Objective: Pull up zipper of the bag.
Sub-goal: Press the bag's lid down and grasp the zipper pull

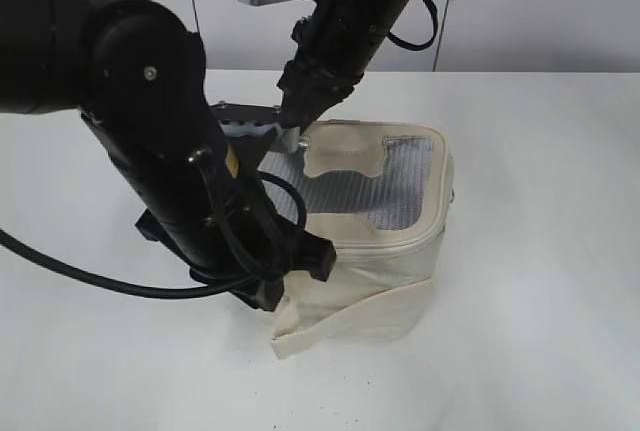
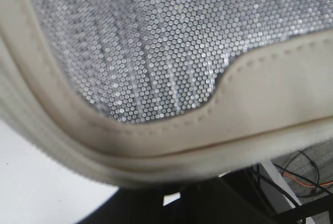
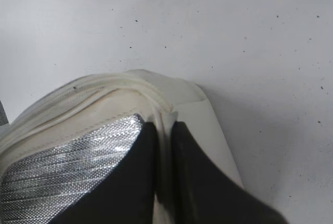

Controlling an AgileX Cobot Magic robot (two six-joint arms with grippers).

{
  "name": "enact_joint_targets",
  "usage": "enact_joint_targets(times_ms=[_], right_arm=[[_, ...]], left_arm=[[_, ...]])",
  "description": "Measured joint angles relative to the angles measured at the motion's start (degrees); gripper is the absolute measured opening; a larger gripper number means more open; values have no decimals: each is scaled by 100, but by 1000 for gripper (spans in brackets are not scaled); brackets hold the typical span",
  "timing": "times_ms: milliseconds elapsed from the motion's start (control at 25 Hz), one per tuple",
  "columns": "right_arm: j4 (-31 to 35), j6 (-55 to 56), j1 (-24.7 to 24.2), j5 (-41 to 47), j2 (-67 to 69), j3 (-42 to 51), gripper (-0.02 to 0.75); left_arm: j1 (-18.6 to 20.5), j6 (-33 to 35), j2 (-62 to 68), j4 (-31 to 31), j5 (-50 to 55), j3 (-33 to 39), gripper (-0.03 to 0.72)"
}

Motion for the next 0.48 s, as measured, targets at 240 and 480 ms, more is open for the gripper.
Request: enact_joint_targets(times_ms=[240,480], right_arm=[[0,0,0,0,0,0,55],[0,0,-11,0,0,-3,54]], left_arm=[[0,0,-338,-20,100,0,48],[-29,0,-432,-250,260,5,43]])
